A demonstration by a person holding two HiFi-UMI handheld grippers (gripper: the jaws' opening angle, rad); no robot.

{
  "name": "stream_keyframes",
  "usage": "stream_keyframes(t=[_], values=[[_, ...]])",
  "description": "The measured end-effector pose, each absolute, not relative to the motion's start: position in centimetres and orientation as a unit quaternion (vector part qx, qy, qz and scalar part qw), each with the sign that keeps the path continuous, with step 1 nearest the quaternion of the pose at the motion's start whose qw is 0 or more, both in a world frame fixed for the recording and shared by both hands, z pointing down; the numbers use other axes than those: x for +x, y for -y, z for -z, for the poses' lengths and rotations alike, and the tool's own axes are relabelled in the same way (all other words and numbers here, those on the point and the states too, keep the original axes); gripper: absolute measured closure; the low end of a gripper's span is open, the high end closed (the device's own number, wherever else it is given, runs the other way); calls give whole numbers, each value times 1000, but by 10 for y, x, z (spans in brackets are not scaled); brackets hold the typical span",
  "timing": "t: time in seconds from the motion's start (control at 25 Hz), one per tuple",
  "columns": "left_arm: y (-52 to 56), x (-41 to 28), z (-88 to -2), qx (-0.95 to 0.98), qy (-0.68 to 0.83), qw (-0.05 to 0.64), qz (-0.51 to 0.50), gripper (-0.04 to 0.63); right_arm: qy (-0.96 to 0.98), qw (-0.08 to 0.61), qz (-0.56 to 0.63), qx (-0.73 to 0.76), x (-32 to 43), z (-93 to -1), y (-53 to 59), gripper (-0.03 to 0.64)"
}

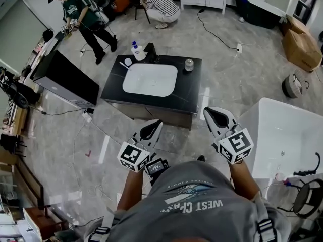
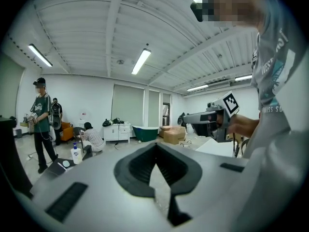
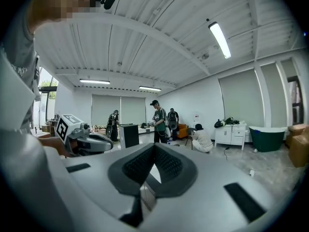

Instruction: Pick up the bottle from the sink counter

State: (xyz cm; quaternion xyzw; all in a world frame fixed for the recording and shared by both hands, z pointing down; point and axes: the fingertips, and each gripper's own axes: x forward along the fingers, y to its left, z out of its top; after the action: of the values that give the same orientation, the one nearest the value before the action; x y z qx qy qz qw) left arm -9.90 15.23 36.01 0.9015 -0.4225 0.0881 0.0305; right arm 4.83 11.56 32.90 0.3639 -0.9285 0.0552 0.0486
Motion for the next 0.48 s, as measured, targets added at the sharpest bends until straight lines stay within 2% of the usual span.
stream_keyframes(t=[0.48], values=[[-132, -45, -375, 899, 422, 43, -108, 594, 929, 30, -78, 361, 108, -344, -91, 615]])
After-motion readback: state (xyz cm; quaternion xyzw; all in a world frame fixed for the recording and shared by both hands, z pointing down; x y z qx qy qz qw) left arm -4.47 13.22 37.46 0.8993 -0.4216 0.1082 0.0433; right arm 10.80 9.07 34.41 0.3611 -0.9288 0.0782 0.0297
